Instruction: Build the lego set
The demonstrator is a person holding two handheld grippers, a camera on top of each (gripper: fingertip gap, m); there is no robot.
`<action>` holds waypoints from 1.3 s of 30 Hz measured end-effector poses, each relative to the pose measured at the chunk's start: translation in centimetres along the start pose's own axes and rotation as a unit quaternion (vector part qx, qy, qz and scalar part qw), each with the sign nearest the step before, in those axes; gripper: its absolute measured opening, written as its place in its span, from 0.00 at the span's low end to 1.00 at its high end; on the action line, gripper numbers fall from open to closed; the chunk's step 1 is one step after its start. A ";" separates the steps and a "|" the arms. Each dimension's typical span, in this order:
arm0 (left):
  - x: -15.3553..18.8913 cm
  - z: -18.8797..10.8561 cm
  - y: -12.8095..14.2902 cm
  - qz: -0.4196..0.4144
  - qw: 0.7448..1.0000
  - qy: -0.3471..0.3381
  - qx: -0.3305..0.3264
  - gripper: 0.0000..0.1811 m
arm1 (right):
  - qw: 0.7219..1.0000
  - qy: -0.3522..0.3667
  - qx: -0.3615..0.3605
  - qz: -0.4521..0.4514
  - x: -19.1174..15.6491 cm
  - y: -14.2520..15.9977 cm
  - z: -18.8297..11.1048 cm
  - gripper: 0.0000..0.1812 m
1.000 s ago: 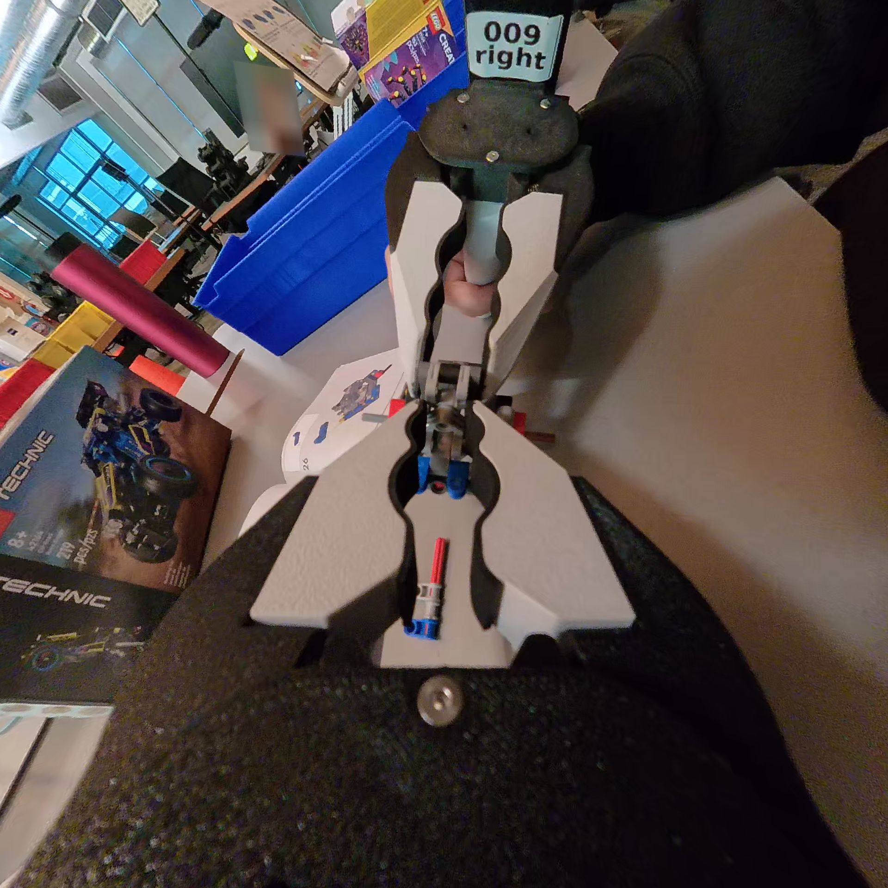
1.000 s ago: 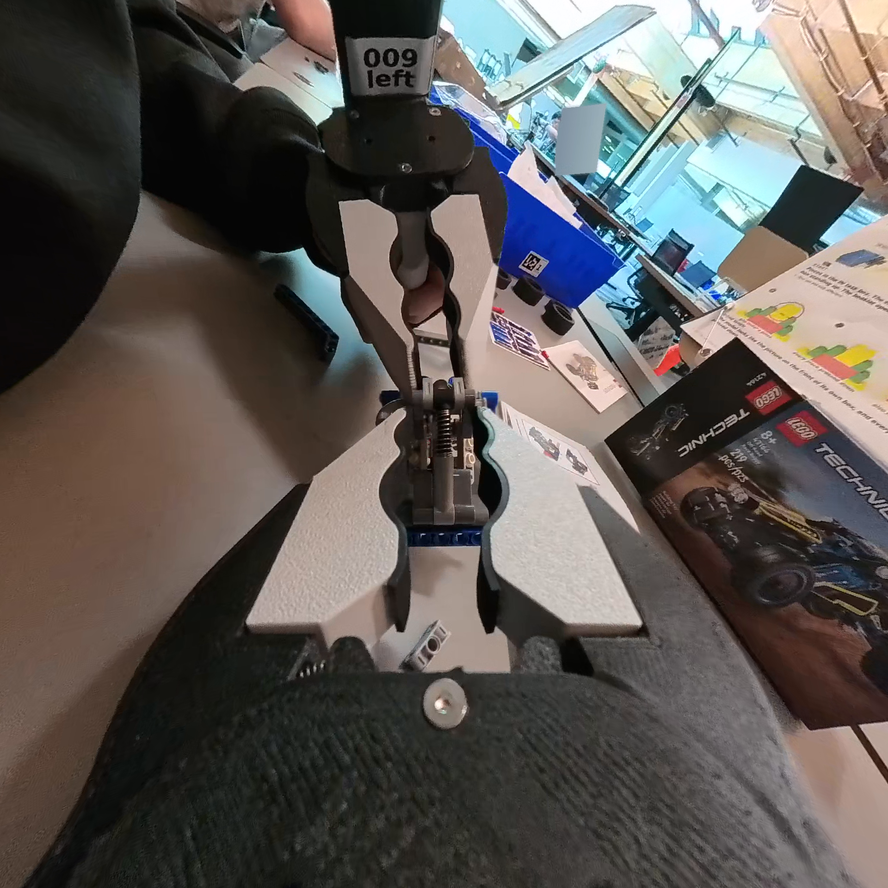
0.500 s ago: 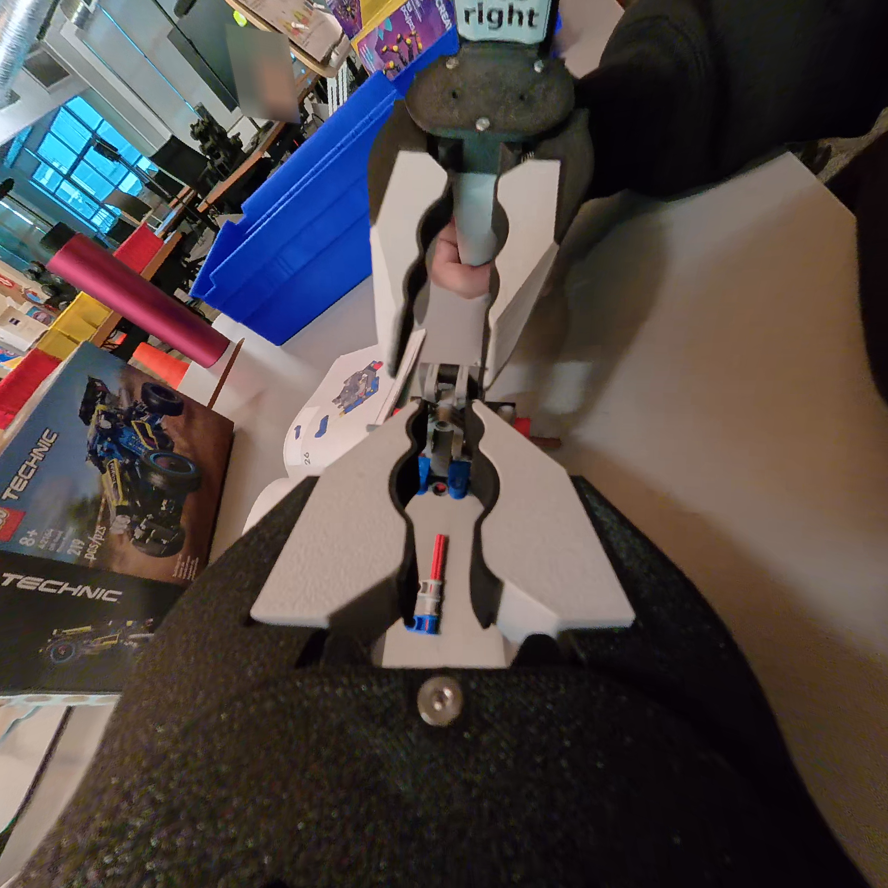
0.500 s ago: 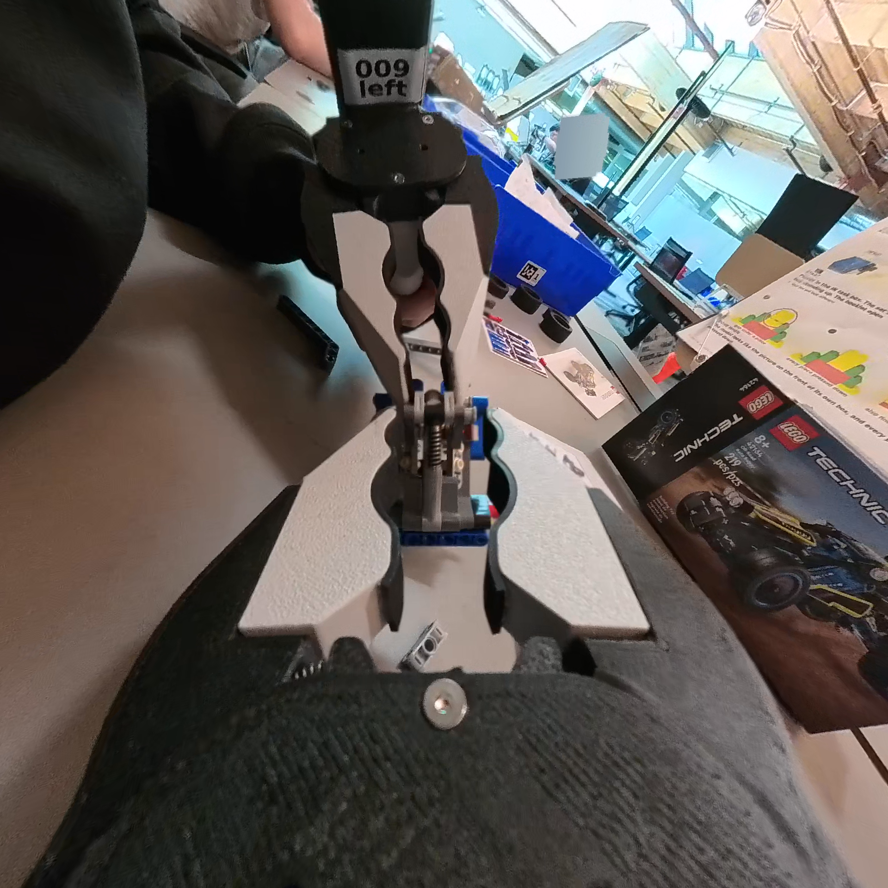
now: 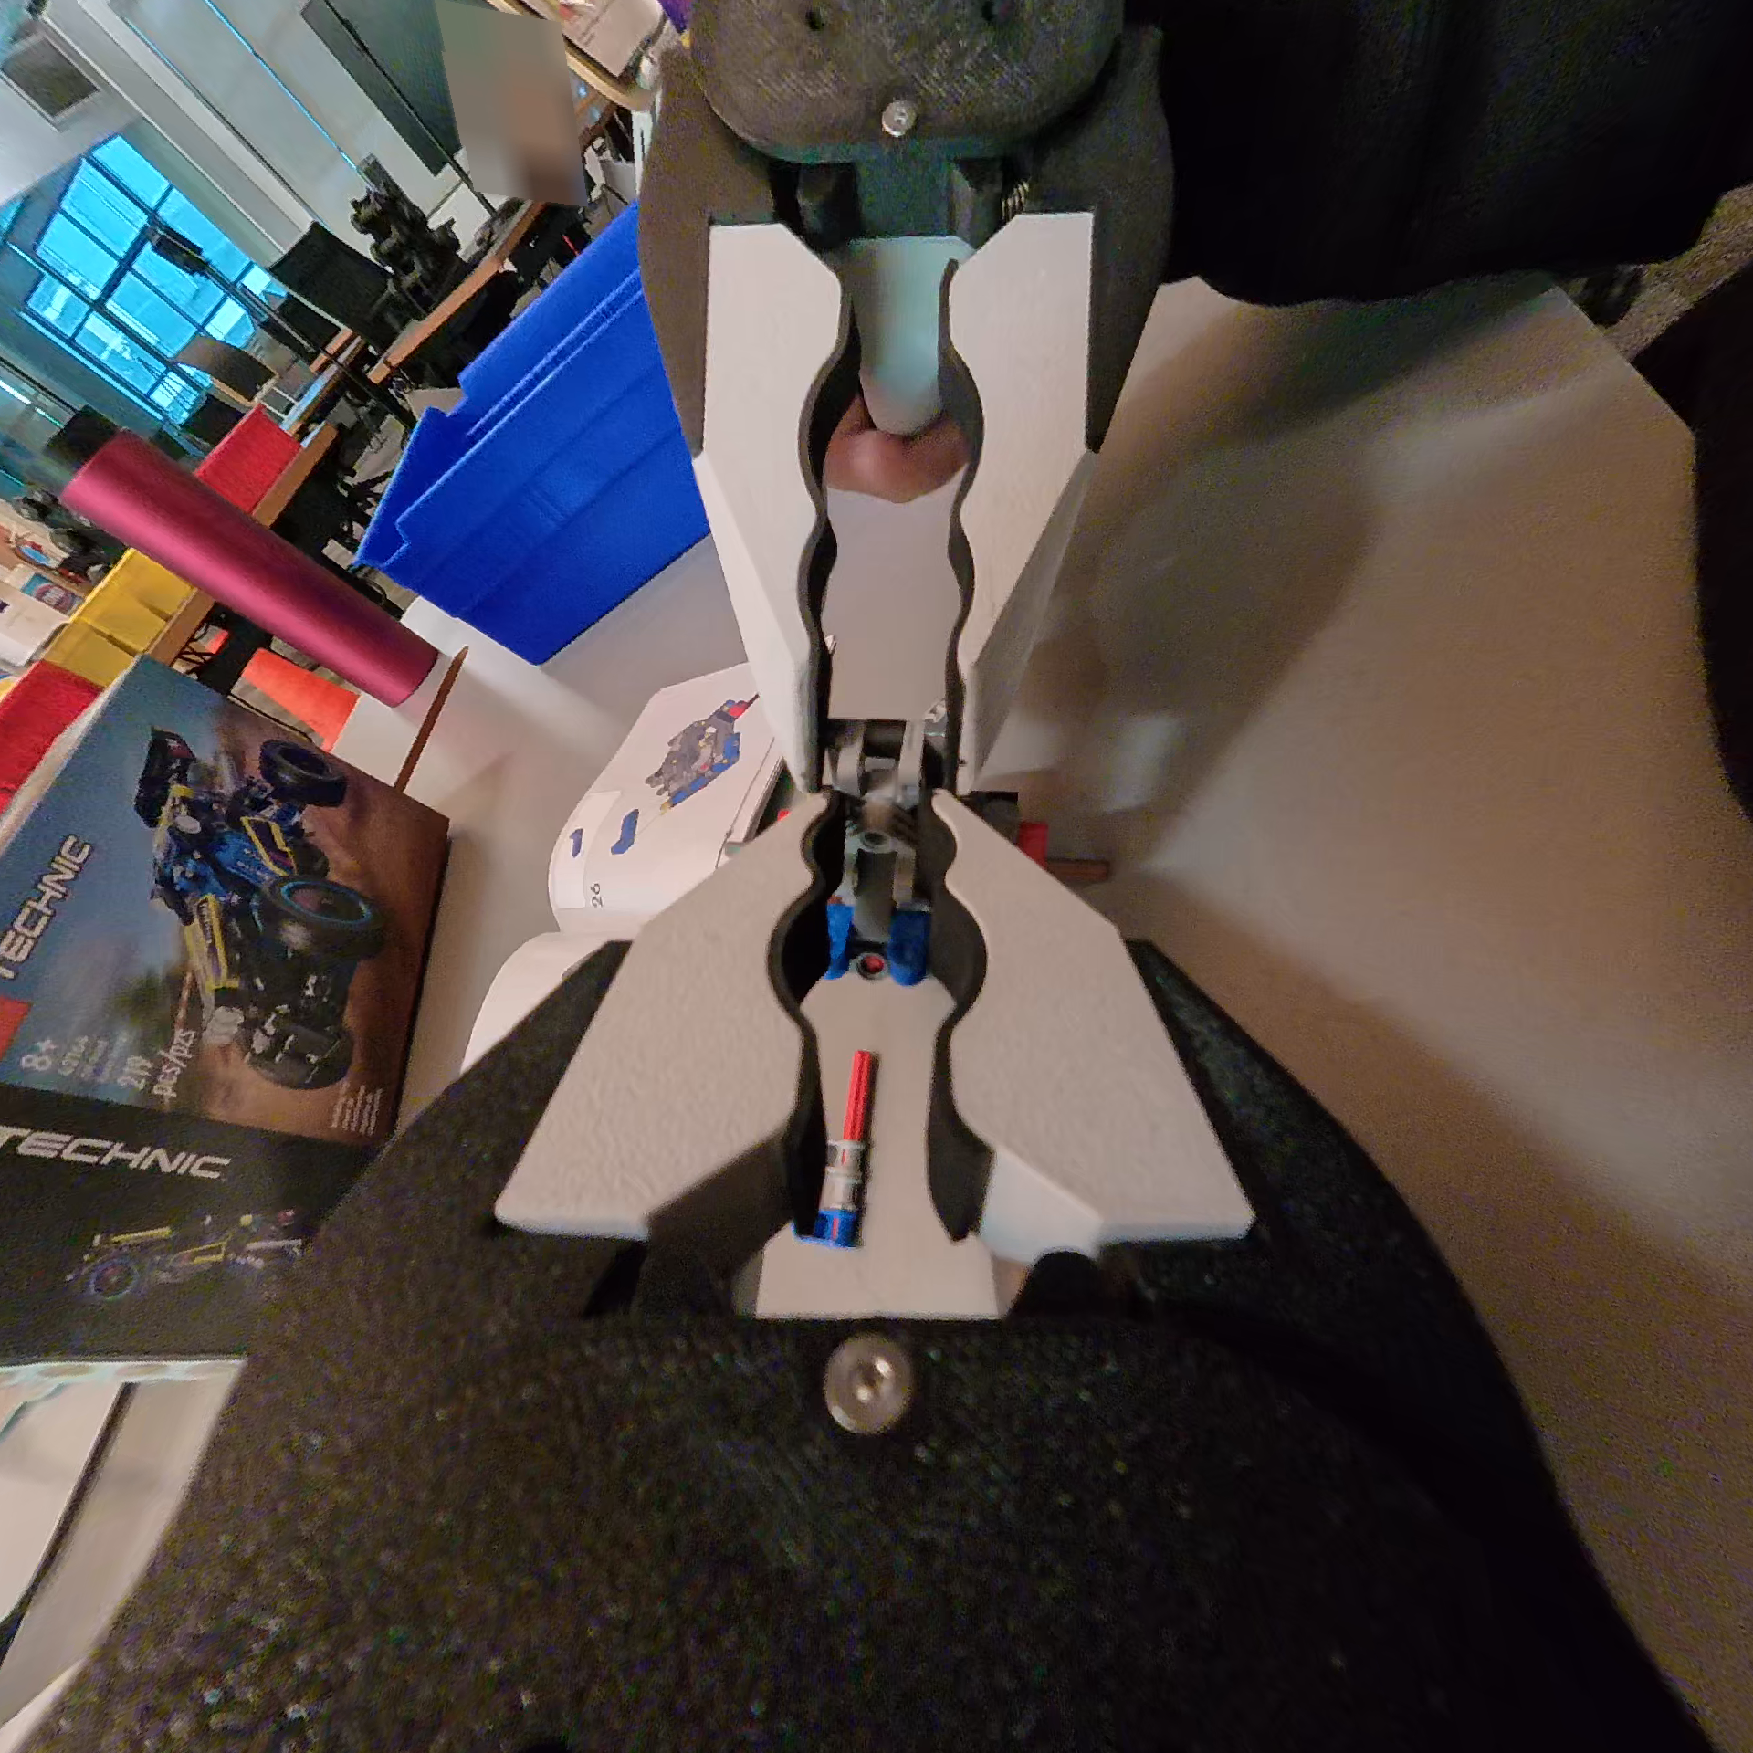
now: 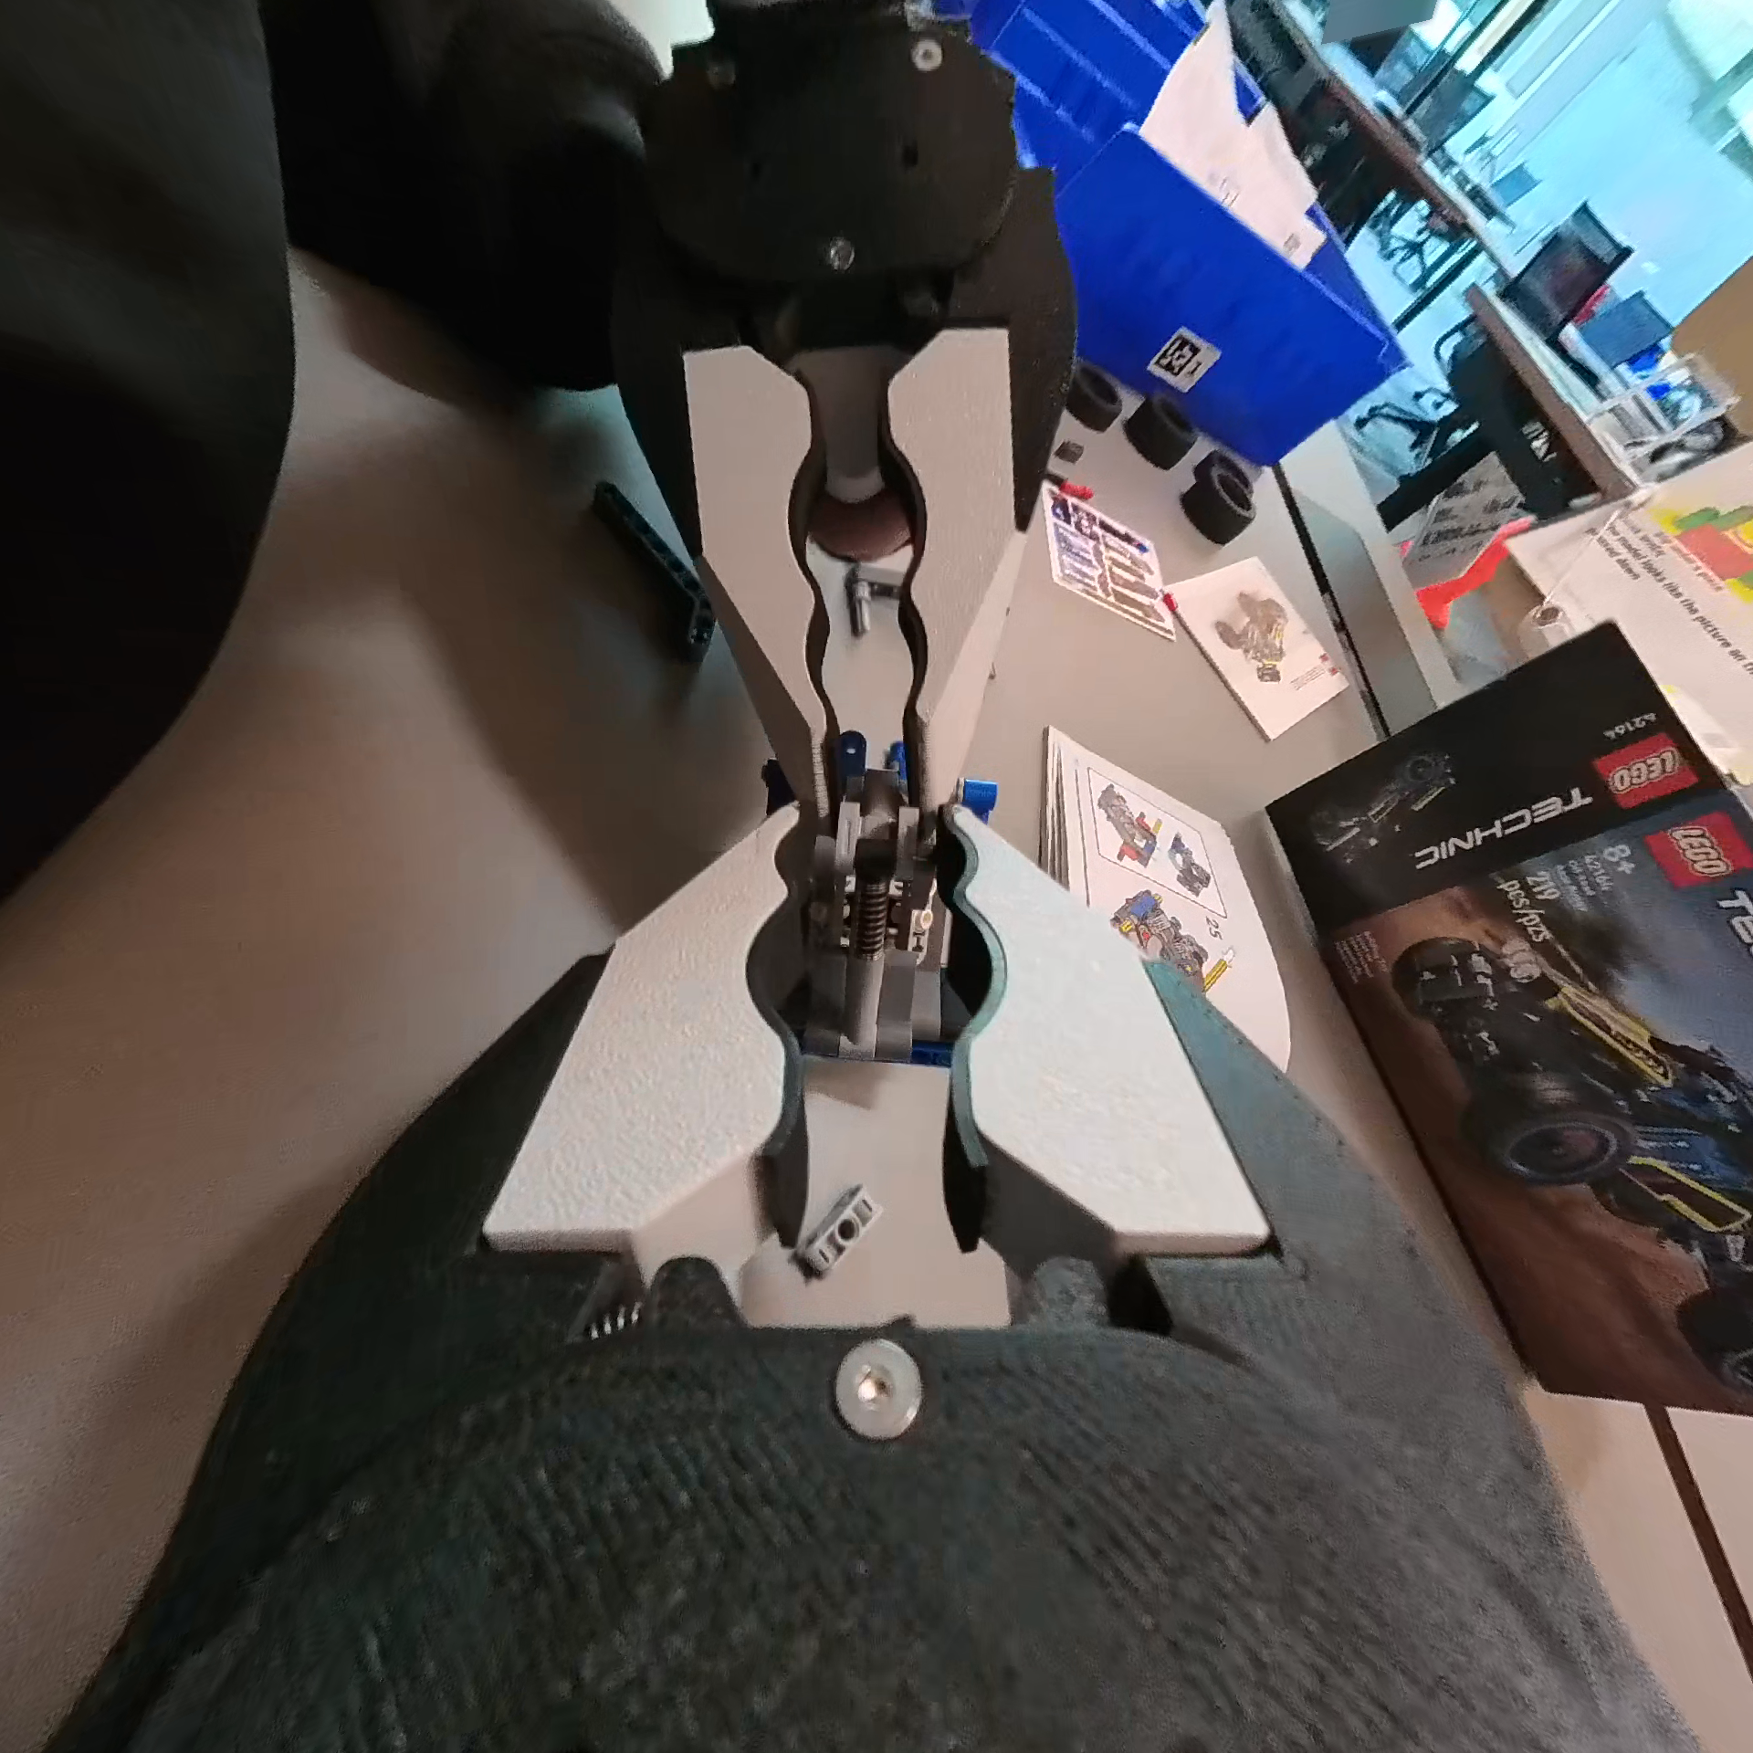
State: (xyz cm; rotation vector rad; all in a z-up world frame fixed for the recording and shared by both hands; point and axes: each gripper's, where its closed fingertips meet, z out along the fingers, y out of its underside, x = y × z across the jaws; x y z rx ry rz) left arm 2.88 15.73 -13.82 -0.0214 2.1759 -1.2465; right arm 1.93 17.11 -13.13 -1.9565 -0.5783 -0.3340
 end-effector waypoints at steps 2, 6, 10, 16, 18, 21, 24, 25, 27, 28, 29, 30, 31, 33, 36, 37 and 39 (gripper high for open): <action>0.1 0.1 0.0 -0.004 1.000 0.002 -0.004 0.06 | 1.000 -0.013 -0.020 -0.004 -0.1 0.1 -0.1 0.13; 0.1 0.3 0.1 -0.016 1.000 0.004 -0.018 0.06 | 0.995 -0.036 -0.089 -0.038 -0.2 0.6 -0.2 0.13; -0.1 0.3 0.5 -0.026 0.999 0.000 -0.032 0.06 | 0.988 -0.054 -0.141 -0.035 -0.1 1.0 0.0 0.11; 0.1 0.5 0.6 -0.059 0.998 0.013 -0.034 0.06 | 0.979 -0.093 -0.183 -0.008 -0.2 1.3 0.0 0.11; 0.0 0.5 0.7 -0.072 0.997 0.017 -0.031 0.06 | 0.975 -0.113 -0.189 0.010 -0.2 1.3 0.0 0.10; 0.1 0.4 0.7 -0.094 0.995 0.024 -0.028 0.06 | 0.973 -0.131 -0.188 0.026 -0.2 1.3 0.1 0.10; 0.3 0.5 0.6 -0.104 0.994 0.030 -0.024 0.07 | 0.968 -0.153 -0.191 0.059 -0.3 1.2 0.0 0.10; 0.2 0.5 0.6 -0.107 0.994 0.029 -0.024 0.06 | 0.966 -0.158 -0.193 0.065 -0.3 1.2 -0.1 0.10; 0.2 0.5 0.7 -0.109 0.993 0.028 -0.024 0.06 | 0.965 -0.160 -0.198 0.065 -0.3 1.2 0.0 0.10; 0.2 0.5 0.7 -0.112 0.993 0.030 -0.023 0.06 | 0.964 -0.161 -0.200 0.066 -0.3 1.2 0.0 0.10; 0.2 0.5 0.8 -0.116 0.993 0.030 -0.022 0.07 | 0.964 -0.161 -0.202 0.068 -0.3 1.2 0.1 0.10; 0.2 0.5 0.8 -0.119 0.992 0.031 -0.021 0.07 | 0.963 -0.160 -0.204 0.070 -0.3 1.2 0.1 0.10; 0.3 0.5 0.7 -0.121 0.992 0.033 -0.020 0.07 | 0.963 -0.161 -0.206 0.071 -0.3 1.2 0.1 0.10; 0.3 0.5 0.7 -0.122 0.992 0.033 -0.019 0.07 | 0.962 -0.162 -0.208 0.073 -0.3 1.1 0.1 0.10; 0.5 0.6 0.6 -0.122 0.992 0.037 -0.016 0.07 | 0.966 -0.149 -0.194 0.086 0.2 0.5 0.2 0.09; 0.7 0.7 0.6 -0.120 0.992 0.037 -0.019 0.07 | 0.964 -0.149 -0.201 0.087 0.2 0.7 0.2 0.09; 0.9 0.9 0.8 -0.116 0.992 0.039 -0.026 0.07 | 0.961 -0.155 -0.213 0.079 -0.1 0.9 0.2 0.09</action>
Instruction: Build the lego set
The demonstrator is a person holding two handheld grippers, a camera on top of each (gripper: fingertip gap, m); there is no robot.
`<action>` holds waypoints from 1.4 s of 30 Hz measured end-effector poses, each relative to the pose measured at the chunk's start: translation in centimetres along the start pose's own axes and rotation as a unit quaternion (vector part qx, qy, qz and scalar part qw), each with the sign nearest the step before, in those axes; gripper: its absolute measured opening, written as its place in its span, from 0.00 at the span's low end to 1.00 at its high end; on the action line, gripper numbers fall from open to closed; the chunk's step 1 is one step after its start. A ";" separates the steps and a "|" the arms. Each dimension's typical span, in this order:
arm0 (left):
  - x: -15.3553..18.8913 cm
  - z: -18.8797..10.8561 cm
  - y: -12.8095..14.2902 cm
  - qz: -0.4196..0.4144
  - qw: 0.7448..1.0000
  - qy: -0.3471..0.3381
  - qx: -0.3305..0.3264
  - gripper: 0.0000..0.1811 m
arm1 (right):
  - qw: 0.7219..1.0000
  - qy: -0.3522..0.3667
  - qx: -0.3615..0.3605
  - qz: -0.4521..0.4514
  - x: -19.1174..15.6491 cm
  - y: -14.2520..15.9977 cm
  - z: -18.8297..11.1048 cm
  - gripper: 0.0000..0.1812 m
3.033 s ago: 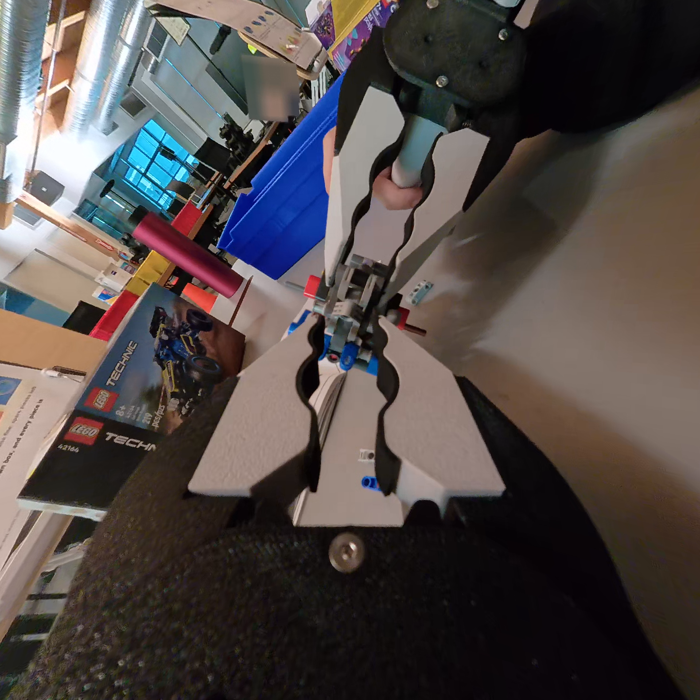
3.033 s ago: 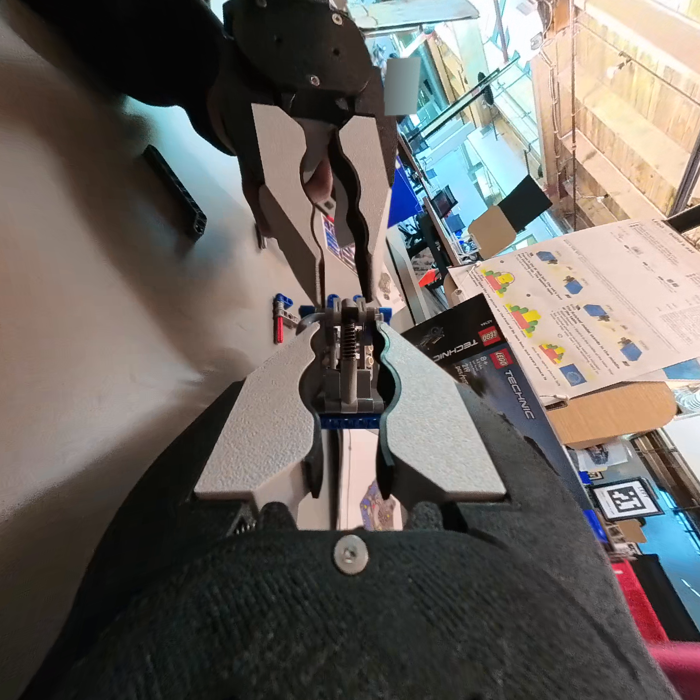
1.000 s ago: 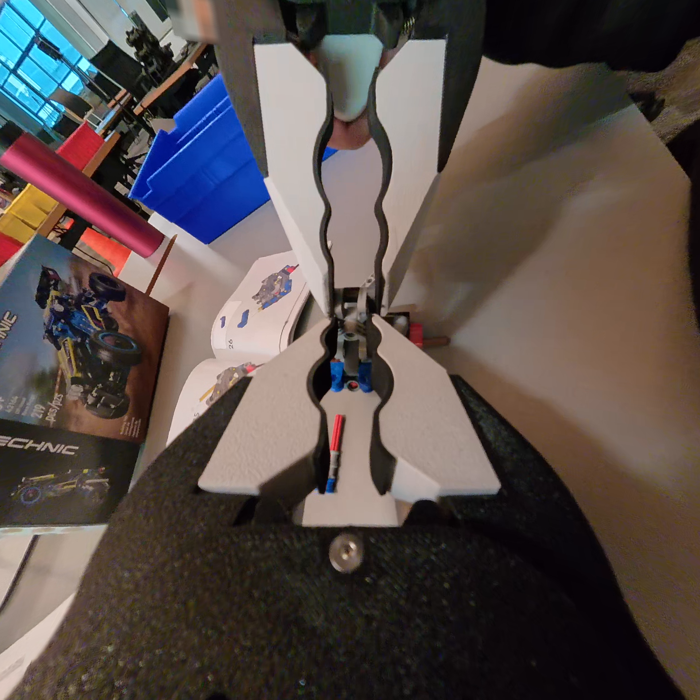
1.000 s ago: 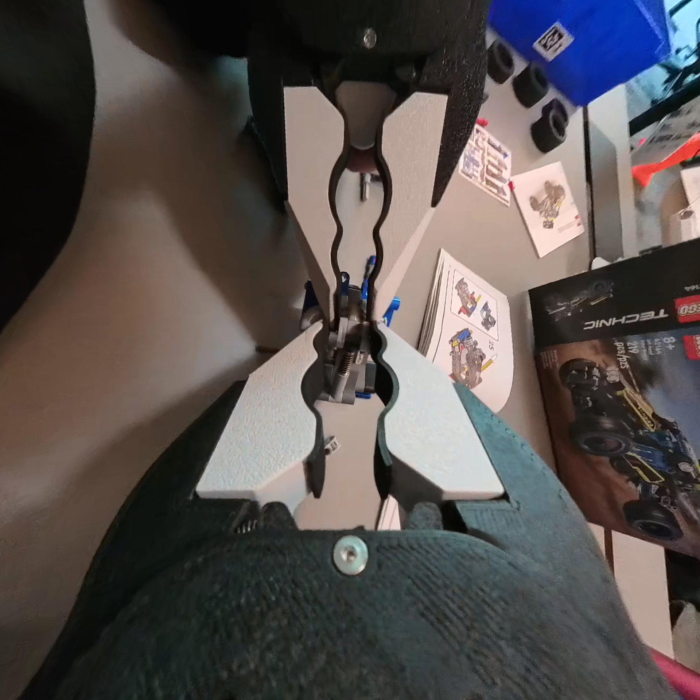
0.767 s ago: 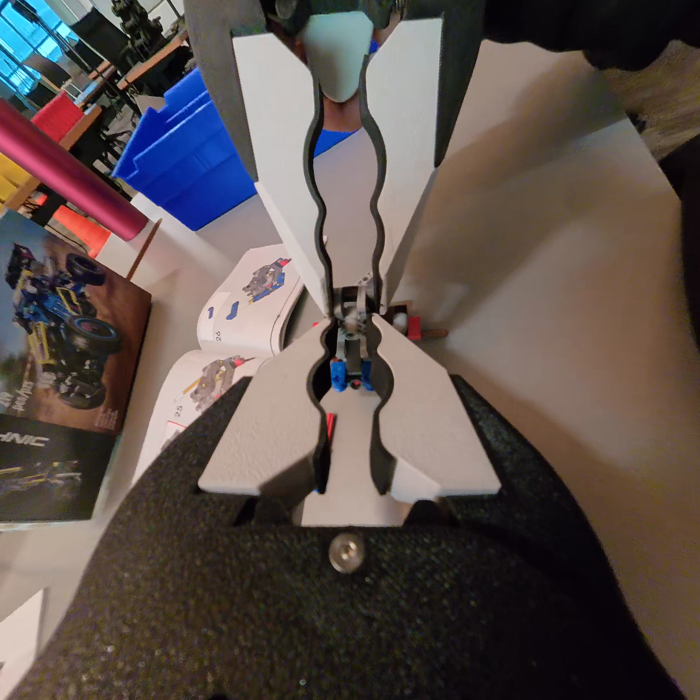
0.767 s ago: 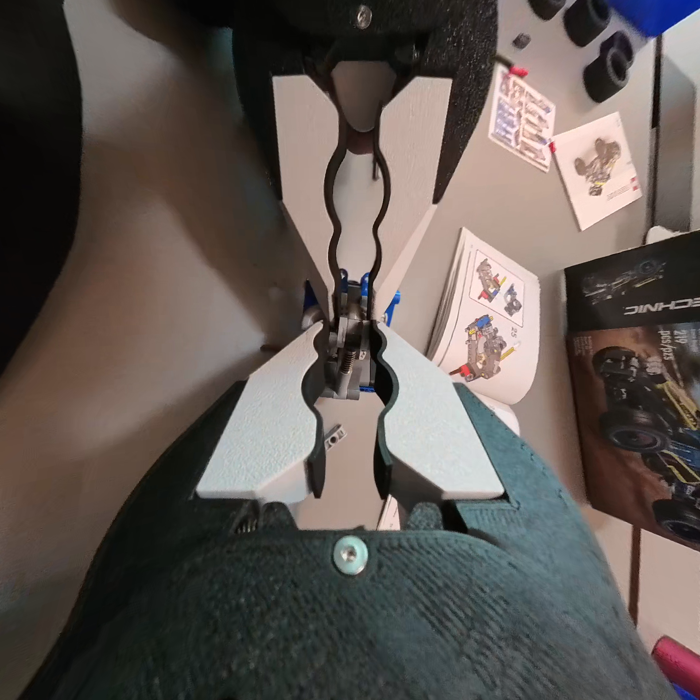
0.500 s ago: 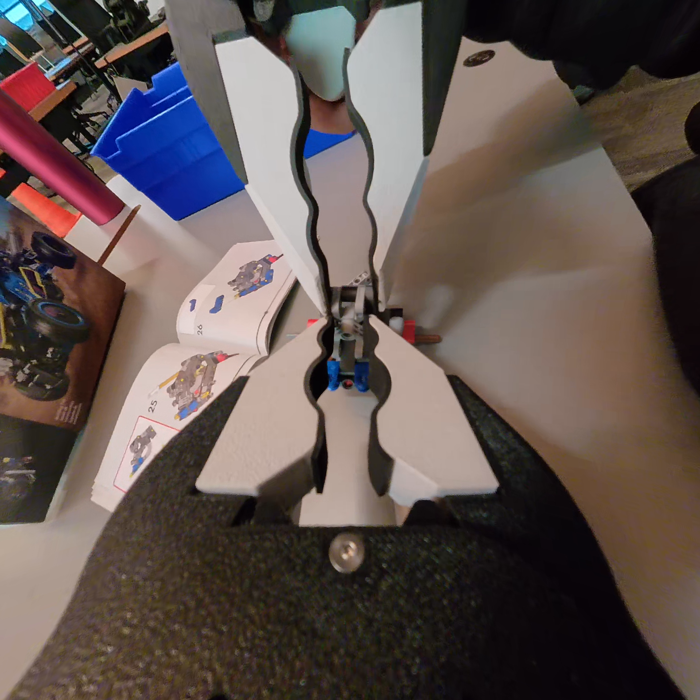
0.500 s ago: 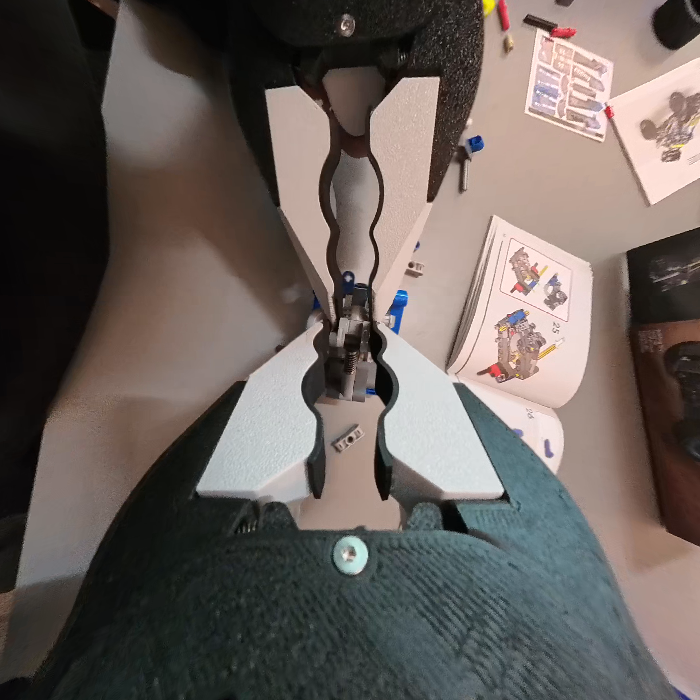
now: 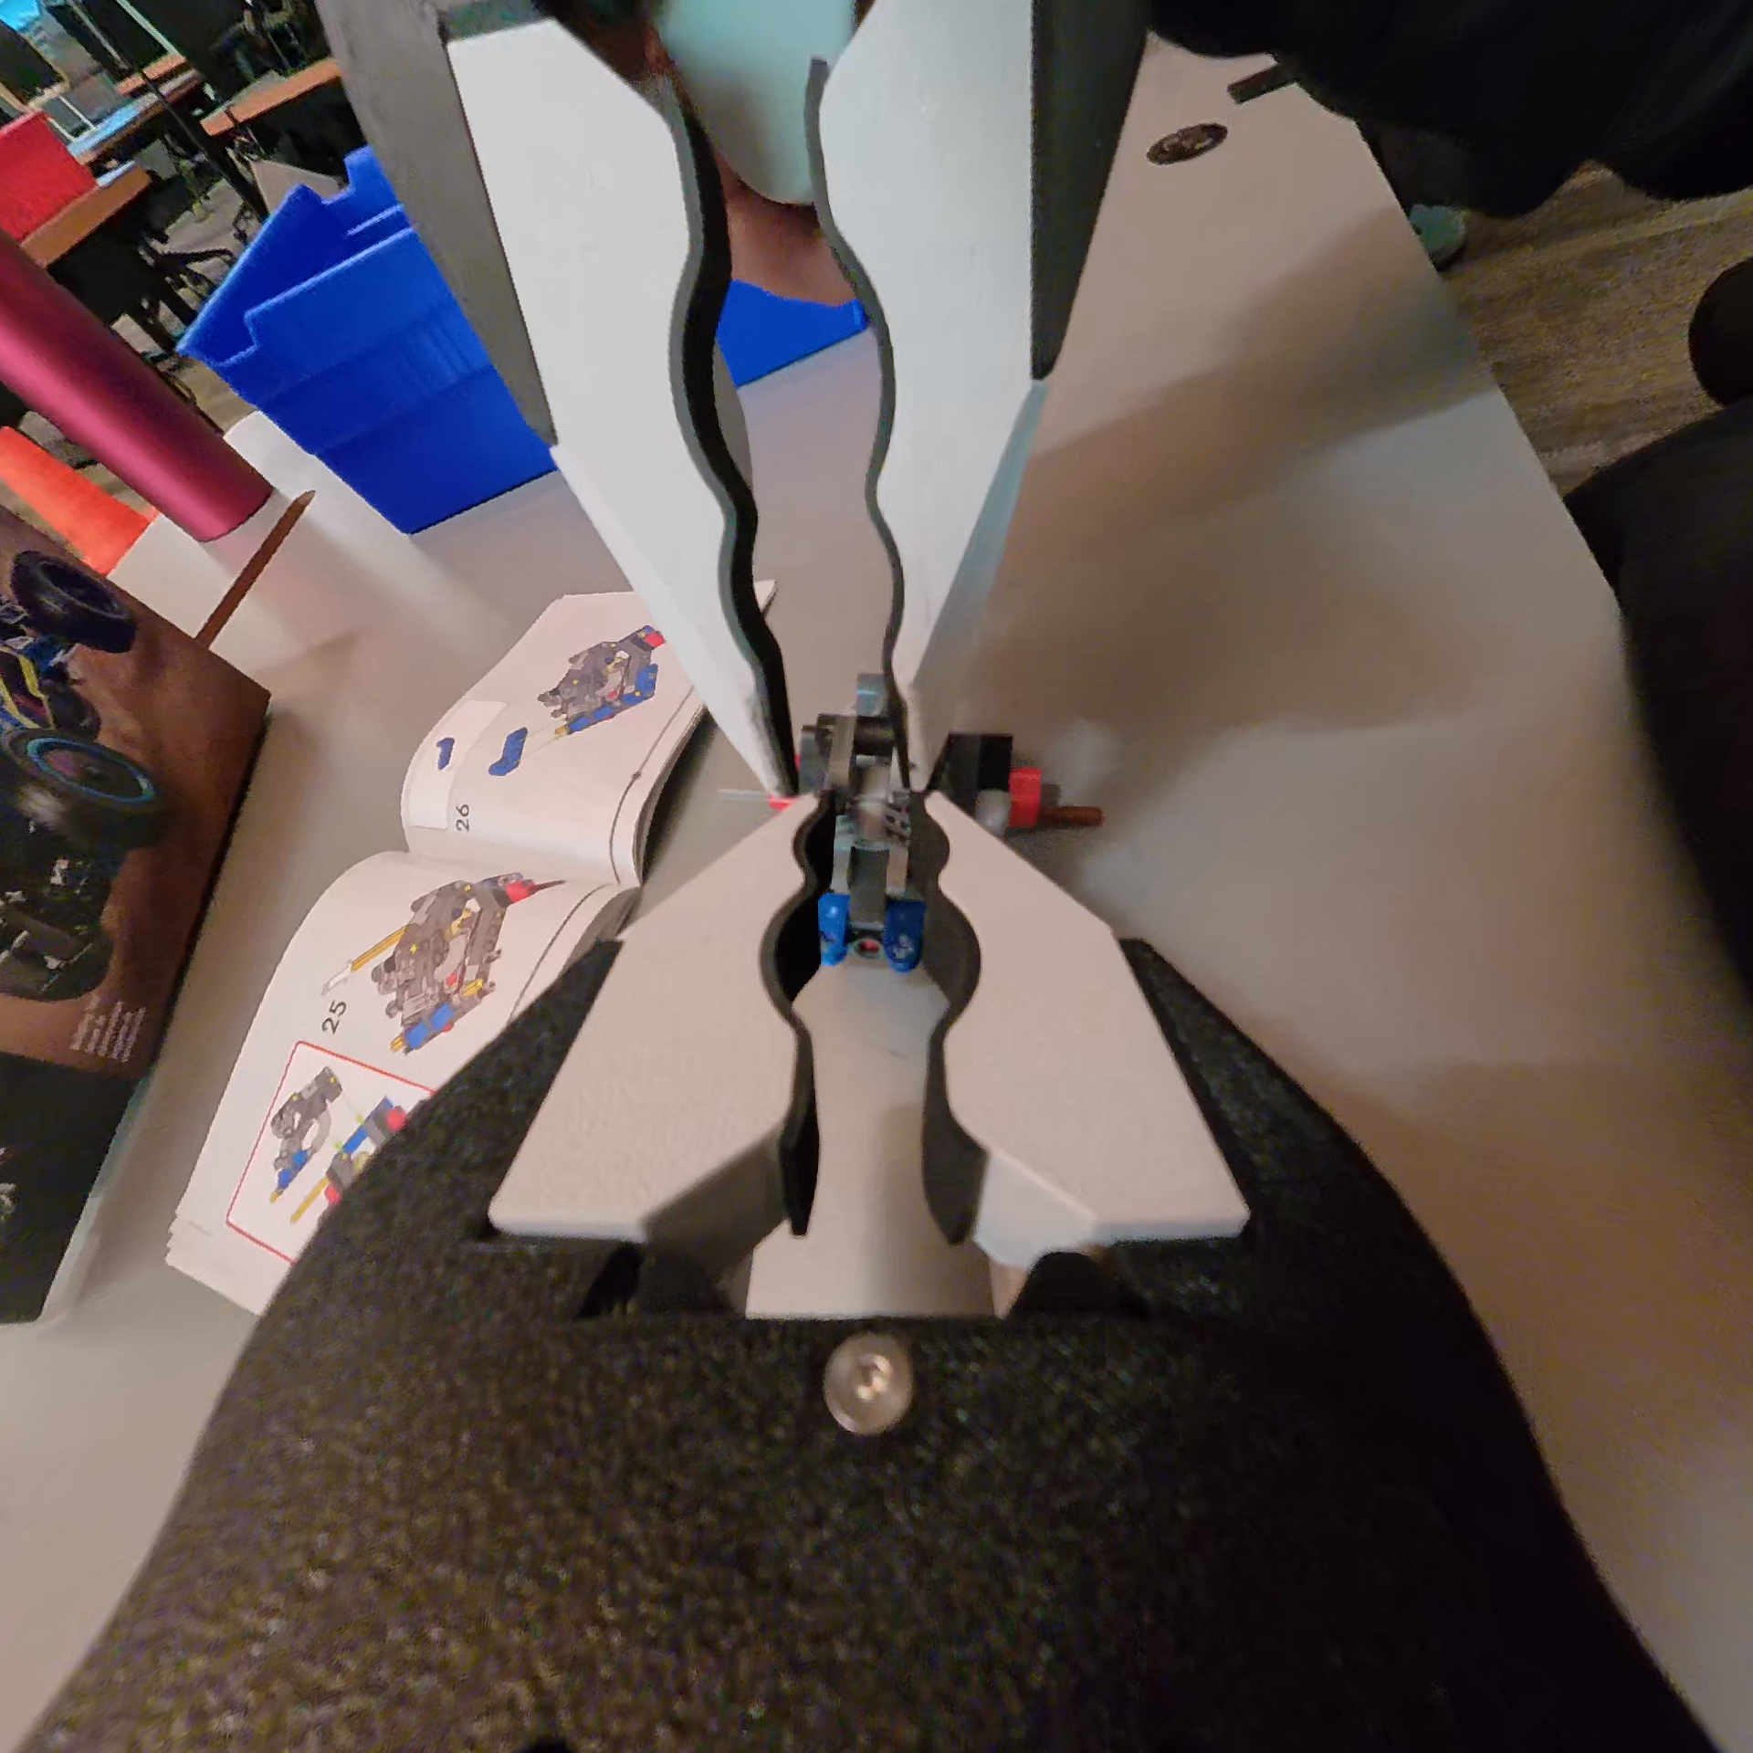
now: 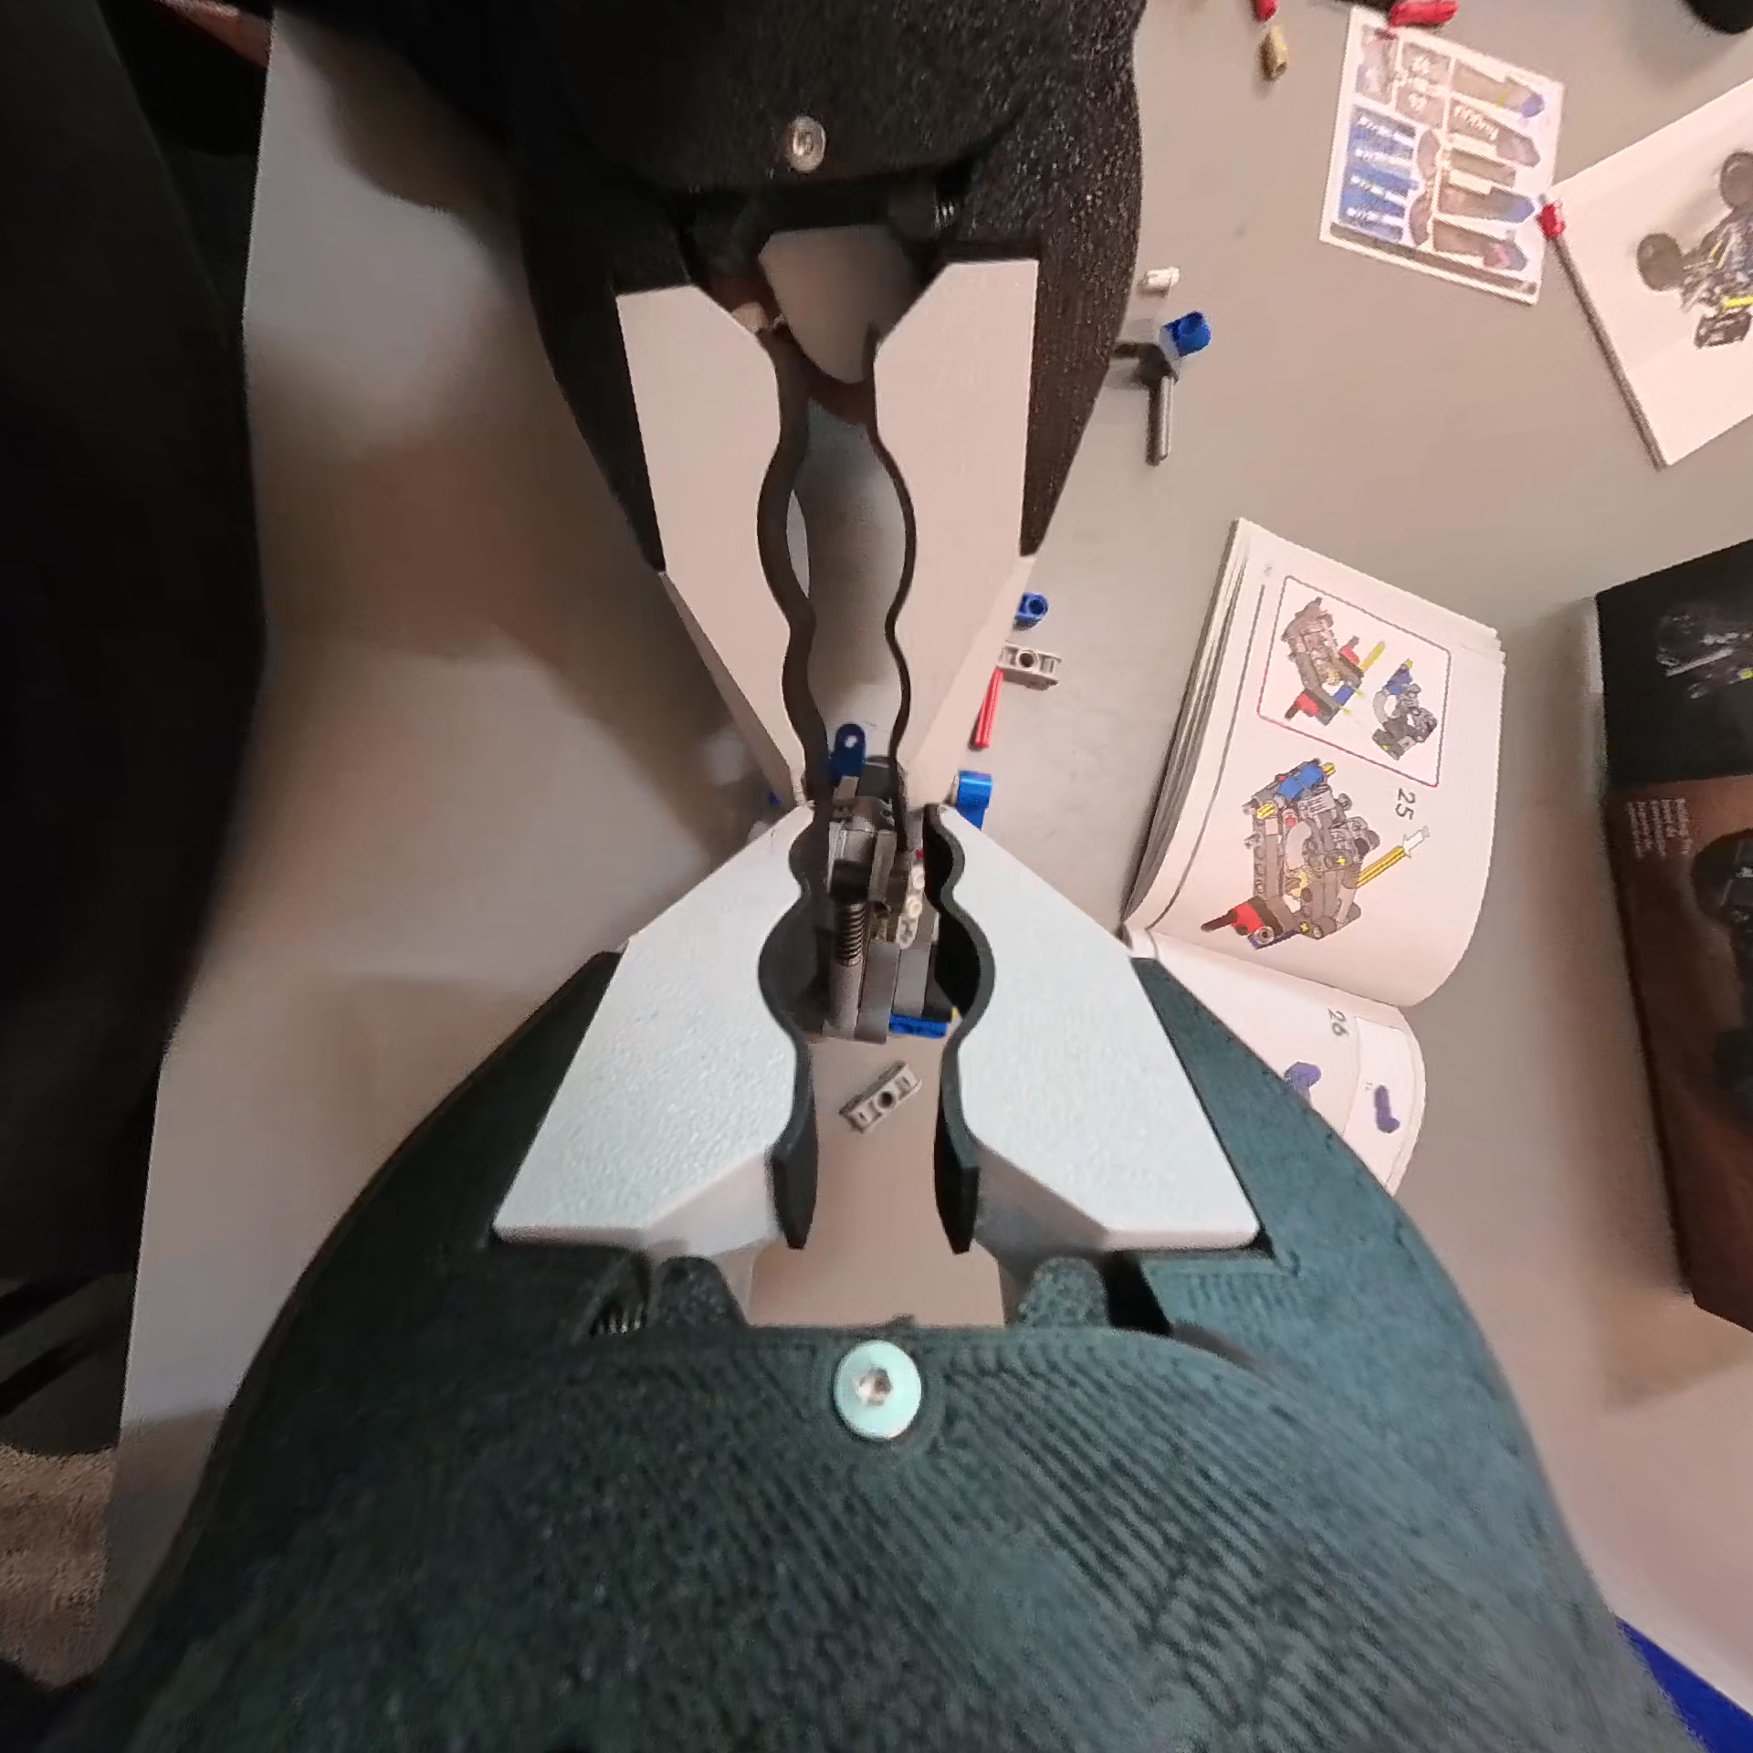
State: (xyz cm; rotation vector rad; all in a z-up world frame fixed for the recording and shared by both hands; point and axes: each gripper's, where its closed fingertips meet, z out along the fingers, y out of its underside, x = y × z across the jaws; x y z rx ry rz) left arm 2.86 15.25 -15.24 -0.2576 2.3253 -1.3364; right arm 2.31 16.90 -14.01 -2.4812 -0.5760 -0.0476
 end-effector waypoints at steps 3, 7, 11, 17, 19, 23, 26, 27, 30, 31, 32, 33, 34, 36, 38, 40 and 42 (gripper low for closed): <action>0.2 0.2 0.1 -0.003 1.000 0.004 -0.003 0.07 | 1.000 0.002 -0.018 -0.005 -0.1 0.3 0.2 0.10; 0.4 0.5 0.2 -0.025 1.000 0.013 0.001 0.07 | 0.999 0.000 -0.036 -0.004 -0.4 0.6 0.2 0.08; 0.5 0.8 0.3 -0.054 0.998 0.022 0.002 0.07 | 0.999 -0.002 -0.048 0.008 -0.5 0.9 0.3 0.06; 0.6 1.0 0.6 -0.051 0.998 0.027 -0.006 0.07 | 0.998 -0.002 -0.069 0.012 -0.8 1.4 0.3 0.08; 0.6 1.0 0.6 -0.052 0.998 0.028 -0.007 0.07 | 0.997 0.001 -0.075 0.011 -0.8 1.4 0.3 0.08; 0.6 1.1 0.7 -0.054 0.998 0.028 -0.012 0.07 | 0.996 0.010 -0.085 0.007 -0.6 1.5 0.5 0.07; 0.6 1.1 0.8 -0.055 0.998 0.028 -0.014 0.07 | 0.995 0.013 -0.096 0.005 -0.5 1.6 0.6 0.07; 0.6 1.2 0.8 -0.055 0.998 0.028 -0.014 0.07 | 0.995 0.015 -0.098 0.005 -0.5 1.6 0.6 0.07; 0.5 1.2 0.8 -0.055 0.998 0.027 -0.014 0.07 | 0.995 0.016 -0.100 0.009 -0.5 1.6 0.5 0.07; 0.6 1.2 0.8 -0.053 0.998 0.029 -0.014 0.08 | 0.995 0.017 -0.100 0.008 -0.4 1.6 0.5 0.07; 0.6 1.2 0.8 -0.048 0.998 0.028 -0.013 0.08 | 0.995 0.019 -0.100 0.009 -0.4 1.7 0.5 0.06; 0.5 1.2 0.8 -0.039 0.999 0.026 -0.013 0.08 | 0.995 0.022 -0.098 0.010 -0.3 1.7 0.5 0.06; 0.4 1.2 0.9 -0.029 0.999 0.023 -0.014 0.08 | 0.995 0.023 -0.095 0.013 -0.2 1.7 0.5 0.06; 0.4 1.2 1.0 -0.015 1.000 0.018 -0.015 0.08 | 0.996 0.023 -0.085 0.019 -0.3 1.8 0.3 0.06; 0.3 1.4 0.9 -0.004 1.000 0.017 -0.015 0.07 | 0.997 0.021 -0.075 0.025 -0.3 1.9 0.1 0.06; 0.4 1.6 0.8 0.007 1.000 0.018 -0.013 0.07 | 0.997 0.022 -0.065 0.028 -0.3 1.9 0.0 0.06; 0.5 1.7 0.7 0.016 1.000 0.017 -0.011 0.07 | 0.998 0.021 -0.059 0.029 -0.4 2.1 0.0 0.06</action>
